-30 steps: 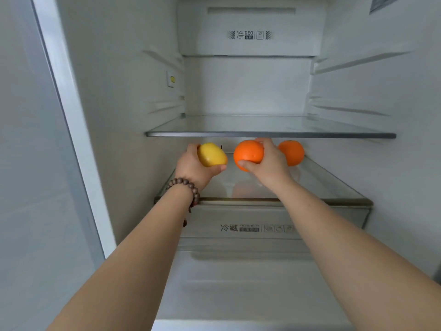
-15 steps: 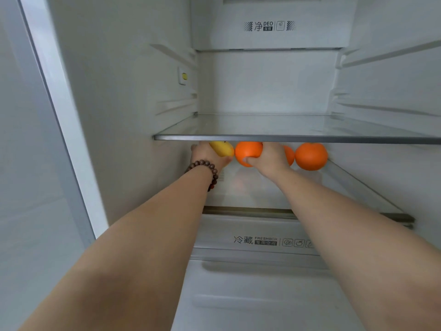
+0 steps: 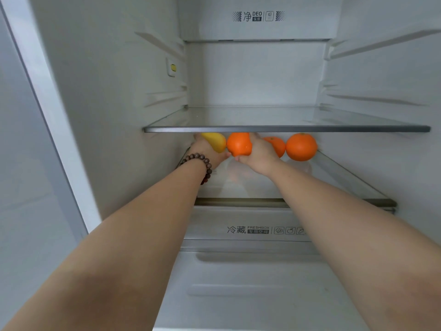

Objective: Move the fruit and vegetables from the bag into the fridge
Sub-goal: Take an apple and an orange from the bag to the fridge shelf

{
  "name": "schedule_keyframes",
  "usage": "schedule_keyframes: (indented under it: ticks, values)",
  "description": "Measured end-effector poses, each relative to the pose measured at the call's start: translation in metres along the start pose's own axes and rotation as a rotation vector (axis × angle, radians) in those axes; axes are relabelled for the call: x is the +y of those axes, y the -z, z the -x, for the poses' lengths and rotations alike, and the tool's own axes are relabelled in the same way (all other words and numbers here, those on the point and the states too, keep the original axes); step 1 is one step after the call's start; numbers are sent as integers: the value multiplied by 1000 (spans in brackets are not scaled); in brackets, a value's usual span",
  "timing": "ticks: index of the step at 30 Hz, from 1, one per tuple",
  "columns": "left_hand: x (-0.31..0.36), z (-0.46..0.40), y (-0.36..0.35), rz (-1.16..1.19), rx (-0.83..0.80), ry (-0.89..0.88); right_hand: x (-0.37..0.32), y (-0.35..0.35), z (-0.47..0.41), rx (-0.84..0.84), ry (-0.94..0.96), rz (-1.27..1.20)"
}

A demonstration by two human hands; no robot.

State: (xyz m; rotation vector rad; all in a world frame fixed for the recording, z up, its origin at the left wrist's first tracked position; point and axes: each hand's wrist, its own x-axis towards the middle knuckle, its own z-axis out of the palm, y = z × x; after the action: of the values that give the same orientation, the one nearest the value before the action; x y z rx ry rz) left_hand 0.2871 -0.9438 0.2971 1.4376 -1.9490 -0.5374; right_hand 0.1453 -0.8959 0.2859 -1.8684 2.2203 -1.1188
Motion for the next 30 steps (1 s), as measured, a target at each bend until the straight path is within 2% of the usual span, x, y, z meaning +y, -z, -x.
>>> schedule_keyframes:
  ticks: [4, 12, 20, 30]
  values:
    - [-5, 10, 6, -93, -65, -30, -5, 10, 12, -9, 8, 34]
    - [-4, 49, 22, -231, 77, -242, -22, 13, 54, 7, 6, 61]
    - [-2, 96, 32, -324, 220, -398, -31, 16, 97, 138, 78, 113]
    - [-21, 155, 29, -326, 176, -501, -31, 16, 163, 242, 59, 168]
